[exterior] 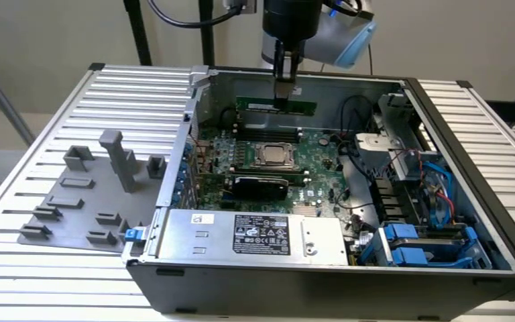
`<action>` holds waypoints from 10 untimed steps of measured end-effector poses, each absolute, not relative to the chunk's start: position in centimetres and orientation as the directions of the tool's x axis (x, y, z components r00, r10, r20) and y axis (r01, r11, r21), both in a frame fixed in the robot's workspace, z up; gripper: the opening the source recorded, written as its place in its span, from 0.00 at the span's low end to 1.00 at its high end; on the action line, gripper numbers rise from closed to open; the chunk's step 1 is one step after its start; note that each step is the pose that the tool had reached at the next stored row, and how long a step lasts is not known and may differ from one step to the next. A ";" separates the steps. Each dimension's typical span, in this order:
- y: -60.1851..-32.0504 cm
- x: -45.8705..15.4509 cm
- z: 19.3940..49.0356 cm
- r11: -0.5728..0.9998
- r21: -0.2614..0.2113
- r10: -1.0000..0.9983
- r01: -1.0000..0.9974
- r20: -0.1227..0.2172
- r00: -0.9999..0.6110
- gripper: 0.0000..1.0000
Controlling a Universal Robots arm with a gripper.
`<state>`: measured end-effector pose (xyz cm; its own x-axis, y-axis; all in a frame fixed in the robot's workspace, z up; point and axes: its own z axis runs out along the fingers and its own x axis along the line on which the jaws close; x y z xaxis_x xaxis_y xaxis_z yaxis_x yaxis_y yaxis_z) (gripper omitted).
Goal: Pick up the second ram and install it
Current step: 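Insert the second ram into the second slot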
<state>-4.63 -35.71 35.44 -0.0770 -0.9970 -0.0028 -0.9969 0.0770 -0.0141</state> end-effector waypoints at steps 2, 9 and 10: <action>-35.7 -4.6 35.1 0.058 -0.014 -0.998 -0.998 -0.003 -0.058 0.00; -35.7 -4.6 33.8 0.002 -0.014 -1.000 -1.000 -0.003 -0.002 0.00; -35.7 -4.6 33.6 0.002 -0.014 -1.000 -1.000 -0.003 -0.002 0.00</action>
